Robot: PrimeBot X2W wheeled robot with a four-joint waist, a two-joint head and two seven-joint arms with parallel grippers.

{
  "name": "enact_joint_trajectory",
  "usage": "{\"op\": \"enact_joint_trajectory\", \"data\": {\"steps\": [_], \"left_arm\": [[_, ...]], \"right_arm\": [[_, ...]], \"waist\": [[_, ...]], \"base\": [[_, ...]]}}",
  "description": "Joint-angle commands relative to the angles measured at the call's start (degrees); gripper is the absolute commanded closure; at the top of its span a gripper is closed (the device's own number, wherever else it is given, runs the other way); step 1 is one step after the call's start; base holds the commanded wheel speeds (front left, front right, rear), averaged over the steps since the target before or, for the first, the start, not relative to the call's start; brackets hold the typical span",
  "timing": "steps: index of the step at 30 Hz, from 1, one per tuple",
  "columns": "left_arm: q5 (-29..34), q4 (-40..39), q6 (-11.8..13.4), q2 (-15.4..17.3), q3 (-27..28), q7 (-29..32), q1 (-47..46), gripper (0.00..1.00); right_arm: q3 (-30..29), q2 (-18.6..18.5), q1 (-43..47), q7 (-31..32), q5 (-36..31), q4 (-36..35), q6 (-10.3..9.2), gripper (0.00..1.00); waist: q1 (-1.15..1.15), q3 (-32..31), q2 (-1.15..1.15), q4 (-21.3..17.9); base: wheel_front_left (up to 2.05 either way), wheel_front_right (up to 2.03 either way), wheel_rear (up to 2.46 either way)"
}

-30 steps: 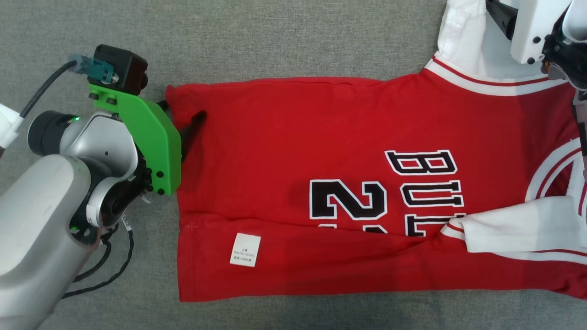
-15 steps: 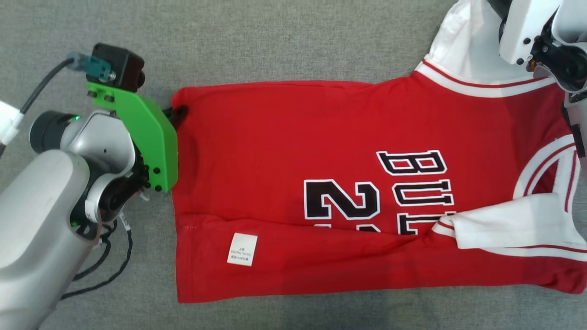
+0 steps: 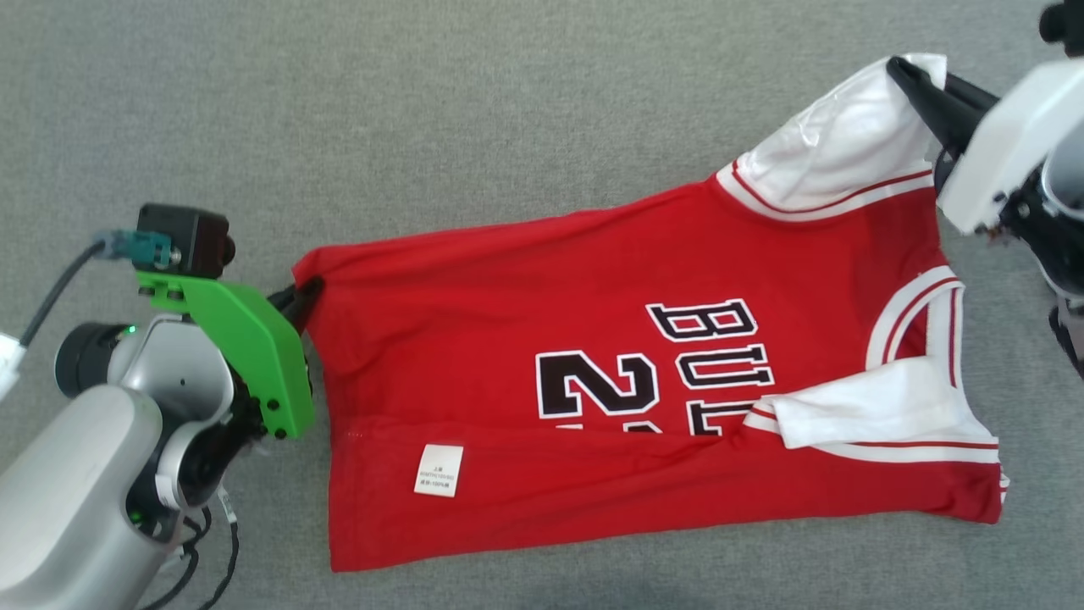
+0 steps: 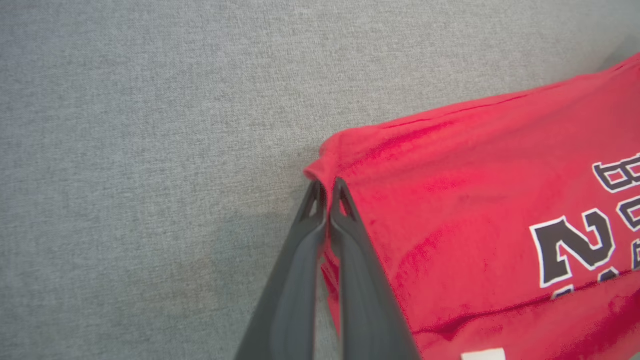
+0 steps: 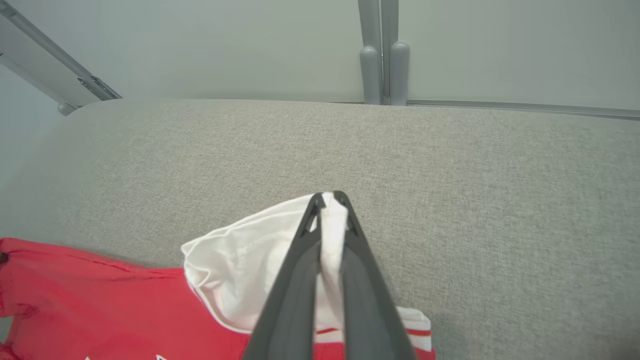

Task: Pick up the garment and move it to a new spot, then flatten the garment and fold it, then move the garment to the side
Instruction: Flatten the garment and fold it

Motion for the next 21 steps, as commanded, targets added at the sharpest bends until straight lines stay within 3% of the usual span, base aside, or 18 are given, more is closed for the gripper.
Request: {"op": "enact_joint_trajectory", "data": {"steps": [1,7,11,21], "left_arm": [[-0.46,-0.68,0.49,0.54,0.16,-0.92,2.07,1.0],[-1.15,-4.62,2.08,2.17,1.22,-4.18,8.56,1.0],[-0.9,-8.47,3.62,4.1,1.33,-6.48,14.47,1.0],[-1.79,-13.67,6.58,5.47,1.66,-11.05,24.38,1.0]], "right_arm": [[-1.06,-0.75,4.08,-1.08,1.85,-3.47,0.01,1.0],[-4.42,-2.02,20.3,-1.49,5.01,-16.27,0.01,1.0],[-6.77,-0.94,30.65,-1.22,4.44,-21.84,0.01,1.0],[-8.77,2.92,41.44,-1.56,3.34,-24.87,0.01,1.0]], "waist": [[0.0,-3.79,0.64,-2.0],[0.0,-6.19,0.64,-3.84],[0.0,-7.34,0.64,-5.41],[0.0,-8.16,0.64,-6.9]], "base": [[0.0,0.0,0.0],[0.0,0.0,0.0],[0.0,0.0,0.0],[0.0,0.0,0.0]]}}
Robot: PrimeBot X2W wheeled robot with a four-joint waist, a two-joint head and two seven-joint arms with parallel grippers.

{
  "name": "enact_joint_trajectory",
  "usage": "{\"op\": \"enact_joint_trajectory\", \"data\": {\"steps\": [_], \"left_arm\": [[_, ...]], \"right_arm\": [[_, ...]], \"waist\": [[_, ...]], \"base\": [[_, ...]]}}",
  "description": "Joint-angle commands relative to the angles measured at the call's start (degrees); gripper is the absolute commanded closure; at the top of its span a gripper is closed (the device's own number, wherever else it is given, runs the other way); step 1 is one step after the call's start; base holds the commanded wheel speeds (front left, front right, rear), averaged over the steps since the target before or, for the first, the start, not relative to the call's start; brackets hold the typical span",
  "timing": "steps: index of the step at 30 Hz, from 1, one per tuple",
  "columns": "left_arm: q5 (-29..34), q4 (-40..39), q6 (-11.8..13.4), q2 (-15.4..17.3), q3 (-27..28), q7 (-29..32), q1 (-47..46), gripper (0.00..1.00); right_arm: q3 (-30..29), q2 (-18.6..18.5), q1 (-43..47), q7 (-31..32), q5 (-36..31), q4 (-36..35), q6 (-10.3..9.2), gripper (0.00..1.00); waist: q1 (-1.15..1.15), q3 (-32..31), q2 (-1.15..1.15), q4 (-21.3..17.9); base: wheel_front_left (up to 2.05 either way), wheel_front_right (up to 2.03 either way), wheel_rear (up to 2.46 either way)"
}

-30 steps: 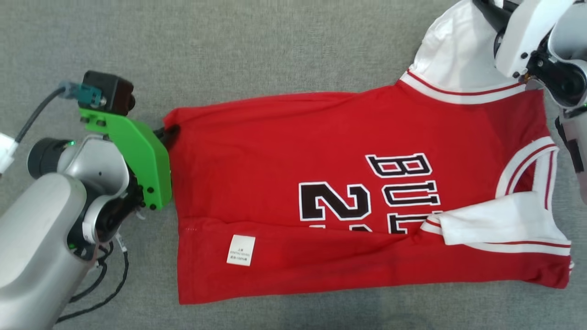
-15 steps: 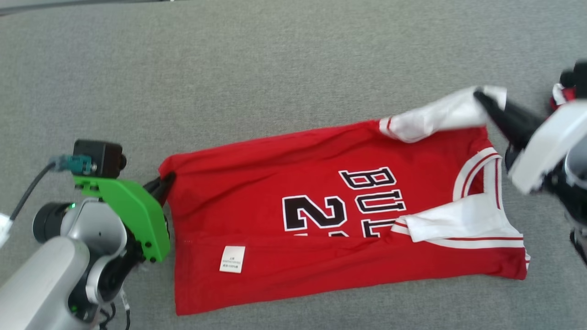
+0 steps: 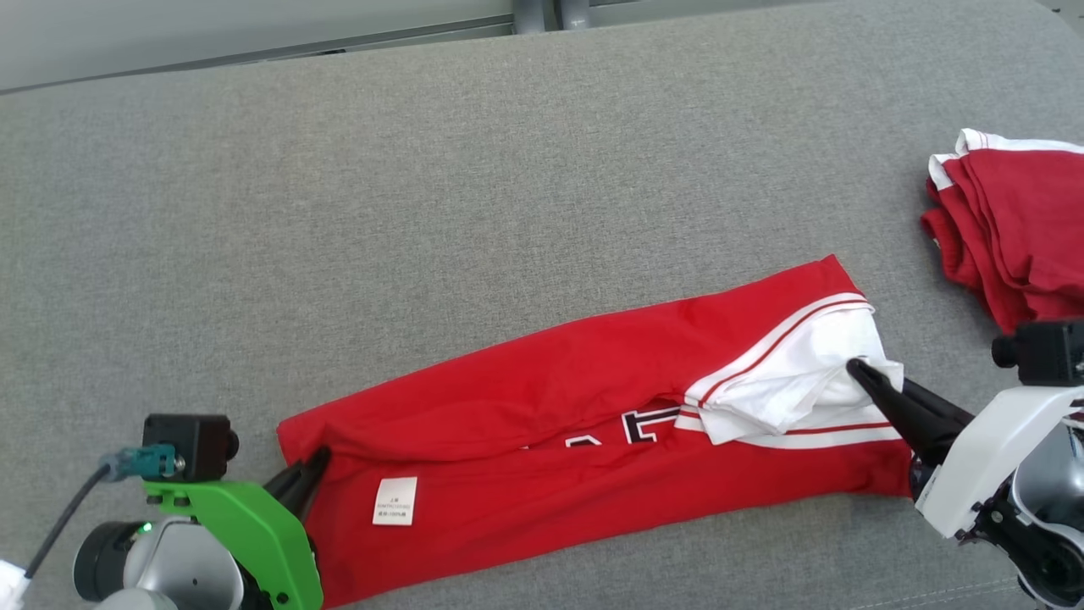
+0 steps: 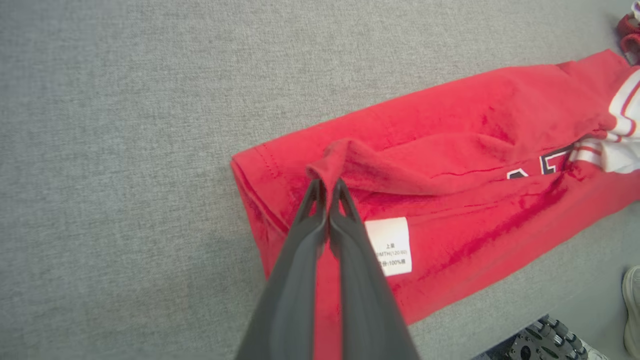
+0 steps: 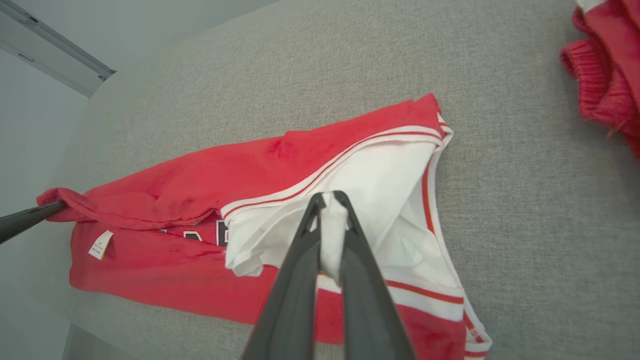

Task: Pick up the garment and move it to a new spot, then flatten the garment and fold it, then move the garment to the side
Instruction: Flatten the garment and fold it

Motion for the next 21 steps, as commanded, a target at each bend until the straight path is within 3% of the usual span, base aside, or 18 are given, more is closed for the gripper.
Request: {"op": "enact_joint_trajectory", "data": {"steps": [1,7,8,9,10,11,17,21], "left_arm": [[-0.17,-0.2,0.42,0.13,0.08,-0.35,1.23,1.0],[-0.36,-0.36,1.07,-0.34,-0.11,-1.18,2.66,1.0],[-0.2,-0.05,1.21,-0.37,-0.2,-1.08,2.76,0.95],[0.04,0.27,1.41,-0.44,-0.29,-1.19,2.87,0.71],[0.16,0.52,1.61,-0.62,-0.34,-1.35,3.03,0.23],[0.03,0.6,1.77,-0.82,-0.44,-1.37,3.32,0.0],[5.86,0.33,3.47,1.41,-1.46,-4.67,3.86,0.0],[11.62,-0.38,6.81,1.84,-1.63,-9.66,4.69,0.0]], "right_arm": [[-0.04,0.3,0.65,-0.27,-0.51,-0.26,0.02,1.0],[0.81,0.8,0.29,-1.02,-2.6,2.54,0.02,1.0],[0.94,1.06,0.26,-0.84,-2.71,3.23,0.02,0.82],[1.35,1.0,0.28,-0.41,-2.86,3.59,0.02,0.15],[1.71,0.69,0.24,-0.18,-3.13,3.65,0.02,0.0],[1.64,0.49,0.33,0.06,-3.3,3.82,0.02,0.0],[-1.3,-2.19,0.99,4.85,-1.69,1.99,0.02,0.0],[-4.71,-3.45,-0.56,8.71,-2.84,0.79,0.03,0.0]], "waist": [[0.0,-0.14,0.64,-0.2],[0.0,0.27,0.64,-0.07],[0.0,0.31,0.64,0.02],[0.0,0.32,0.64,0.11],[0.0,0.31,0.64,0.21],[0.0,0.29,0.64,0.28],[0.0,-0.39,0.64,0.71],[0.0,-0.79,0.64,1.53]], "base": [[0.0,0.0,0.0],[0.0,0.0,0.0],[0.0,0.0,0.0],[0.0,0.0,0.0],[0.0,0.0,0.0],[0.0,0.0,0.0],[0.0,0.0,0.0],[0.0,0.0,0.0]]}}
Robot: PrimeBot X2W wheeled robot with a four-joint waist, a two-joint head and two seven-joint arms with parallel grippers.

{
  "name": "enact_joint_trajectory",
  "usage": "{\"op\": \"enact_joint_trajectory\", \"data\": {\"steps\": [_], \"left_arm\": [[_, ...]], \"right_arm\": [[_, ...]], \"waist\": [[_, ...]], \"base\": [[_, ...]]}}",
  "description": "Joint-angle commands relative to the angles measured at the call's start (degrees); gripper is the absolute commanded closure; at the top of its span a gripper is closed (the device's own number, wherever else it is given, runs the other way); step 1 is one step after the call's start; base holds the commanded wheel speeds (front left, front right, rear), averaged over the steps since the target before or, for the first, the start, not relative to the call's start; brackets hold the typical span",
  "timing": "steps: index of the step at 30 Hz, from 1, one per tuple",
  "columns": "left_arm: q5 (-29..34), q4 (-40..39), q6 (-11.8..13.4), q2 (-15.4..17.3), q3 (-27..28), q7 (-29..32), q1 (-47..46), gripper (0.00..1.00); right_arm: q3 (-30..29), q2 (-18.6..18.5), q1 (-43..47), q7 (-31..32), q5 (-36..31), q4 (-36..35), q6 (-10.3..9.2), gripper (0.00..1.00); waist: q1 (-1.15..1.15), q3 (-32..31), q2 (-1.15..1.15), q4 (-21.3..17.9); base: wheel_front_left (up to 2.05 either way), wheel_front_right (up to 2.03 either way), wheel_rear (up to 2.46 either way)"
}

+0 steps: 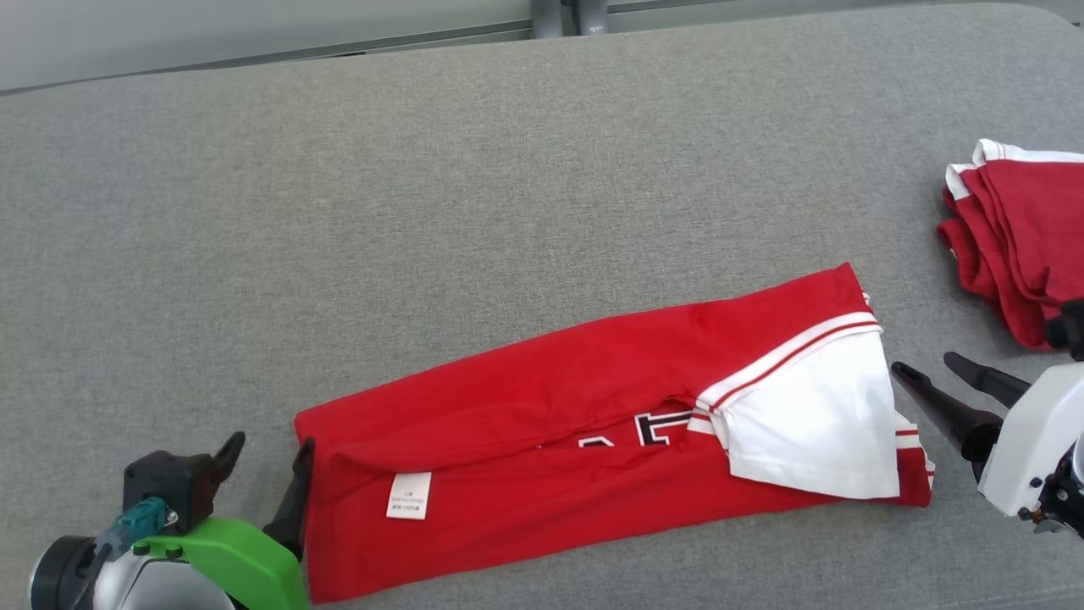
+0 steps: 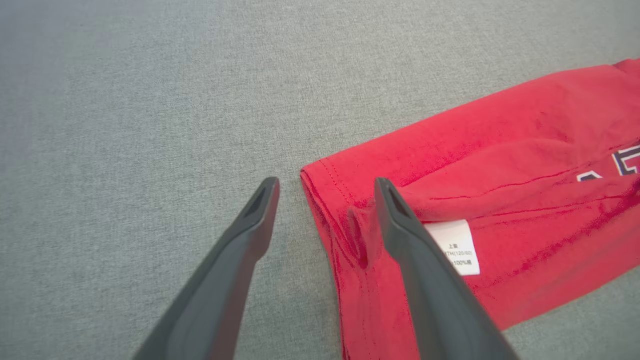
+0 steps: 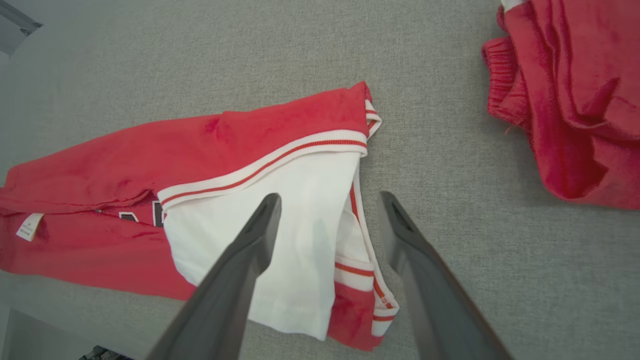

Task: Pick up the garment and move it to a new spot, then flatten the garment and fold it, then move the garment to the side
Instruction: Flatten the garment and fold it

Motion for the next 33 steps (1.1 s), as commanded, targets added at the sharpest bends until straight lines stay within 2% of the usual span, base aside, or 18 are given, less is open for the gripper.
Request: {"op": "enact_joint_trajectory", "data": {"steps": [1,4,6,11,15,16,21,26,27,28,29,33], "left_arm": [[1.57,-0.22,1.46,0.06,0.47,-1.89,1.05,0.0],[4.35,-0.01,3.67,-1.22,1.13,-6.08,1.12,0.0],[7.09,1.56,5.22,-2.46,0.8,-9.71,1.14,0.0],[7.82,4.54,5.22,-5.73,0.35,-14.37,2.01,0.0],[5.69,7.84,2.84,-9.21,1.14,-19.37,2.69,0.0],[5.69,7.84,2.84,-9.21,1.14,-19.37,2.69,0.0],[4.31,15.06,-1.83,-12.44,2.59,-23.26,3.31,0.0],[6.83,19.79,-6.91,-15.65,5.9,-24.22,3.65,0.0],[7.46,20.41,-7.72,-16.55,6.9,-24.19,4.33,0.0],[8.4,21.18,-8.64,-16.92,7.94,-24.12,5.0,0.0],[9.09,21.52,-9.58,-17.64,9.09,-24.14,5.32,0.0],[12.33,22.77,-12.53,-20.77,13.05,-24.16,7.41,0.0]], "right_arm": [[-0.57,0.71,-0.91,1.42,0.08,-0.26,0.04,0.0],[-2.57,1.72,-2.11,3.75,-1.26,0.96,0.03,0.0],[-3.58,4.01,-2.68,4.81,-3.77,3.67,0.04,0.0],[-5.09,6.56,-2.94,4.82,-6.78,8.7,0.03,0.0],[-5.76,7.41,-2.12,4.04,-8.31,12.96,0.03,0.0],[-5.76,7.41,-2.12,4.04,-8.31,12.96,0.03,0.0],[-5.93,8.93,-1.64,3.0,-7.68,17.45,0.03,0.0],[-4.23,10.25,-1.5,2.25,-4.94,22.04,0.04,0.0],[-4.04,10.48,-1.36,1.94,-4.13,22.74,0.04,0.04],[-3.54,10.41,-1.46,1.27,-3.25,23.05,0.04,0.69],[-2.96,10.61,-1.52,0.72,-1.63,23.21,0.04,1.0],[-1.79,9.25,-0.94,-1.43,3.04,23.88,0.03,1.0]], "waist": [[0.0,-0.38,0.64,0.71],[0.0,-0.79,0.64,2.27],[0.0,-1.08,0.64,4.14],[0.0,-1.23,0.64,7.22],[0.0,-1.52,0.64,9.26],[0.0,-1.52,0.64,9.26],[0.0,-2.91,0.64,10.65],[0.0,-4.99,0.64,11.16],[0.0,-5.57,0.64,11.24],[0.0,-5.93,0.64,11.2],[0.0,-6.35,0.64,11.12],[0.0,-8.02,0.64,10.54]], "base": [[0.0,0.0,0.0],[0.0,0.0,0.0],[0.0,0.0,0.0],[0.0,0.0,0.0],[0.0,0.0,0.0],[0.0,0.0,0.0],[0.0,0.0,0.0],[0.0,0.0,0.0],[0.0,0.0,0.0],[0.0,0.0,0.0],[0.0,0.0,0.0],[0.0,0.0,0.0]]}}
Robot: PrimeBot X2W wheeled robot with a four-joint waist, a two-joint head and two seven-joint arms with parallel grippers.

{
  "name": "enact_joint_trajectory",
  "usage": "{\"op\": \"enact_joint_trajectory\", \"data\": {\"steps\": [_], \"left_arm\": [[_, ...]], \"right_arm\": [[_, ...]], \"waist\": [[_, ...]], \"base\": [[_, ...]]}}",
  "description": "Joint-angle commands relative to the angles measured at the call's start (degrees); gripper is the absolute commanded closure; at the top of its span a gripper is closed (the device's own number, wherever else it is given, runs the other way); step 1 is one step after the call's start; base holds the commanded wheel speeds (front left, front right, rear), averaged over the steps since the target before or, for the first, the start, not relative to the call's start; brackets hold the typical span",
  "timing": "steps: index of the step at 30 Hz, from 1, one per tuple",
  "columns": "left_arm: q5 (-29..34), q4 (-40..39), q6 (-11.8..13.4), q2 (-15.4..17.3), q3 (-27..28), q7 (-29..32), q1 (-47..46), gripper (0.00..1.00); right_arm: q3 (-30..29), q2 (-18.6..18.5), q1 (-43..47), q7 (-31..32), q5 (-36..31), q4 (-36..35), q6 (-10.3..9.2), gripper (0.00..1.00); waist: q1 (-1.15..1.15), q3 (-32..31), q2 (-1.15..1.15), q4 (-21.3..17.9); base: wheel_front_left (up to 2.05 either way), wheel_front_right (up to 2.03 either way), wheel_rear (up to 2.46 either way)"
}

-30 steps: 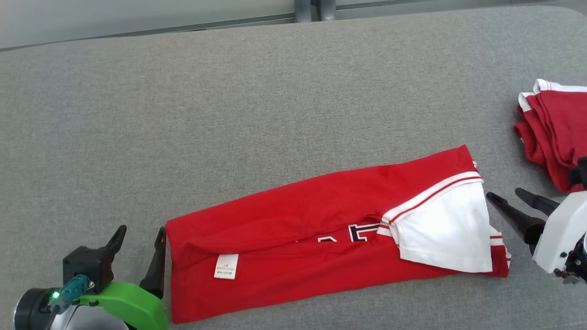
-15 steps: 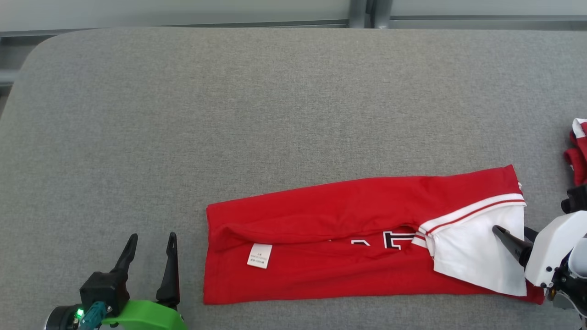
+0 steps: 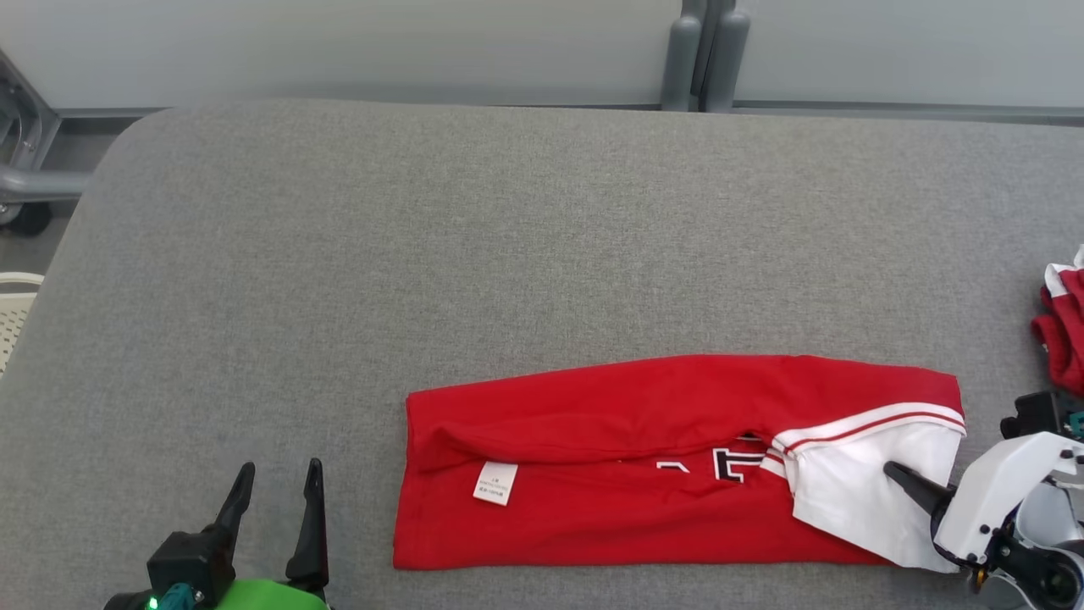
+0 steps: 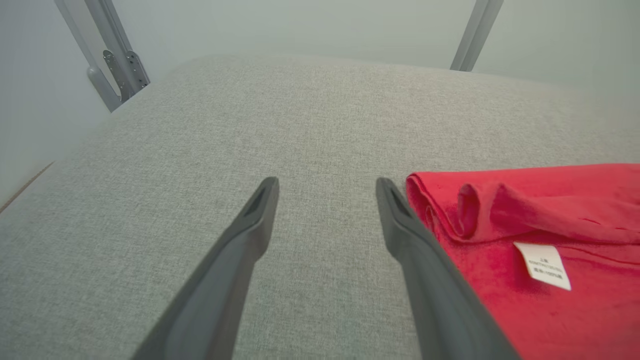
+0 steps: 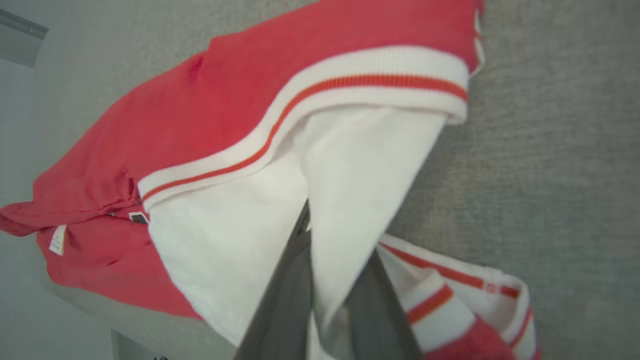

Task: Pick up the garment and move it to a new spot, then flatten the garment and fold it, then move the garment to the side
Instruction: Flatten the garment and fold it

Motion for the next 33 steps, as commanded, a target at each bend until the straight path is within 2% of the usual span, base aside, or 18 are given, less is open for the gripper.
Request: {"op": "enact_joint_trajectory", "data": {"steps": [1,6,11,14,17,21,24,28,33], "left_arm": [[1.4,0.66,-1.15,-1.14,1.4,-0.24,1.74,0.0],[4.33,2.42,-4.46,-3.52,4.65,-0.25,3.97,0.0],[6.75,3.5,-6.87,-5.69,6.89,-0.26,5.3,0.0],[8.06,3.7,-8.06,-7.0,7.65,-0.27,5.48,0.0],[8.94,3.15,-9.22,-8.44,8.81,-0.26,5.51,0.0],[10.38,2.79,-10.24,-10.03,10.17,-0.21,5.09,0.0],[11.27,3.16,-11.37,-11.0,10.82,-0.21,3.83,0.0],[11.77,3.57,-12.15,-12.16,11.46,-0.21,2.88,0.0],[12.79,4.71,-13.68,-13.18,11.79,-0.21,1.14,0.0]], "right_arm": [[-0.2,-1.29,0.78,-0.95,1.62,0.44,0.02,1.0],[-2.68,-5.29,1.82,-0.93,5.02,1.04,0.0,1.0],[-8.02,-9.67,3.0,-0.19,6.88,0.03,0.01,1.0],[-10.38,-11.3,3.3,1.11,7.7,-3.57,0.02,1.0],[-9.29,-11.36,2.81,4.42,9.01,-10.66,0.03,1.0],[-2.61,-8.77,1.33,9.39,7.89,-21.51,0.02,1.0],[4.08,-5.48,-0.89,11.82,4.73,-25.62,0.02,1.0],[10.42,-0.79,-4.04,12.58,0.54,-24.71,0.02,1.0],[19.42,5.36,-9.19,12.19,-6.57,-18.16,0.02,1.0]], "waist": [[0.0,-1.54,0.64,-0.69],[0.0,-3.19,0.64,-2.03],[0.0,-4.7,0.64,-2.98],[0.0,-4.99,0.64,-3.22],[0.0,-4.82,0.64,-3.73],[0.0,-3.89,0.64,-4.82],[0.0,-3.15,0.64,-5.49],[0.0,-2.36,0.64,-5.99],[0.0,-1.06,0.64,-5.77]], "base": [[0.0,0.0,0.0],[0.0,0.0,0.0],[0.0,0.0,0.0],[0.0,0.0,0.0],[0.0,0.0,0.0],[0.0,0.0,0.0],[0.0,0.0,0.0],[0.0,0.0,0.0],[0.0,0.0,0.0]]}}
